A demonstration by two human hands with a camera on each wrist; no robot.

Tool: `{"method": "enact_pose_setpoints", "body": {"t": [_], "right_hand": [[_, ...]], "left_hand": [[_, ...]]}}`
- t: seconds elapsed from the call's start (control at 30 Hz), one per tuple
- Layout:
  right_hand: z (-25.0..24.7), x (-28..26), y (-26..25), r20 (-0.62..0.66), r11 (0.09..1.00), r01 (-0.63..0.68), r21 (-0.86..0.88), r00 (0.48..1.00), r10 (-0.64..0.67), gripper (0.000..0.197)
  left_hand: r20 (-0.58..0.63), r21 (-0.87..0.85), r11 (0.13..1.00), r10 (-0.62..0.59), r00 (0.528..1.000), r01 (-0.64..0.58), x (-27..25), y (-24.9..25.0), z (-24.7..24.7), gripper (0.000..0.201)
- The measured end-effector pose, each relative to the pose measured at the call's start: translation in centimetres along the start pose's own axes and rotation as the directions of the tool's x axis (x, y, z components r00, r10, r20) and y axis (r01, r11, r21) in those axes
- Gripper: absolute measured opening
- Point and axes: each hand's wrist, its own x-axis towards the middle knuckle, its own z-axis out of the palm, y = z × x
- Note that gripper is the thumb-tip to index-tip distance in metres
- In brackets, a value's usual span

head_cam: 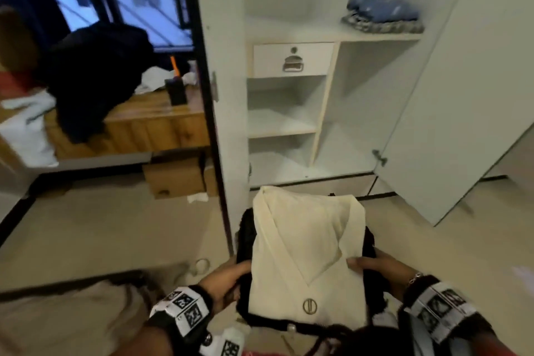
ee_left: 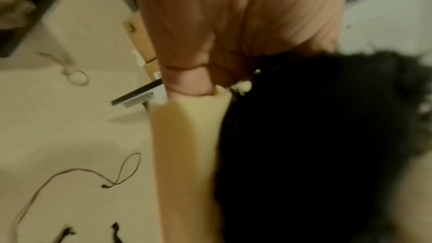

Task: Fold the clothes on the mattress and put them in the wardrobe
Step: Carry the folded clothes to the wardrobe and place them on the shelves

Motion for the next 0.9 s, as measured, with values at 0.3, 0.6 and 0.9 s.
{"method": "enact_pose_setpoints", "body": {"t": [0.3,0.6,0.9], "right_hand": [[-10.8,5.0,-11.9,-0.214,0.985,0.154,-0.072,0.963,-0.166,0.104],[-18.7,11.9,-25.3,-0.335,0.958,0.238,-0.159,0.9,-0.279,0.109],[-25.7,16.0,-37.4,-0.312,0.934,0.251,-0.255,0.893,-0.325,0.103]], "left_hand": [[0.244,0.052,0.976,0.191,0.951,-0.21,12.7,13.8,6.9,0.076],[0.442,-0.106,0.94,0.336,0.832,-0.323,23.5,28.5,10.9,0.108],[0.417,-0.181,0.899,0.436,0.797,-0.397,32.4,37.3,14.3,0.093]]}}
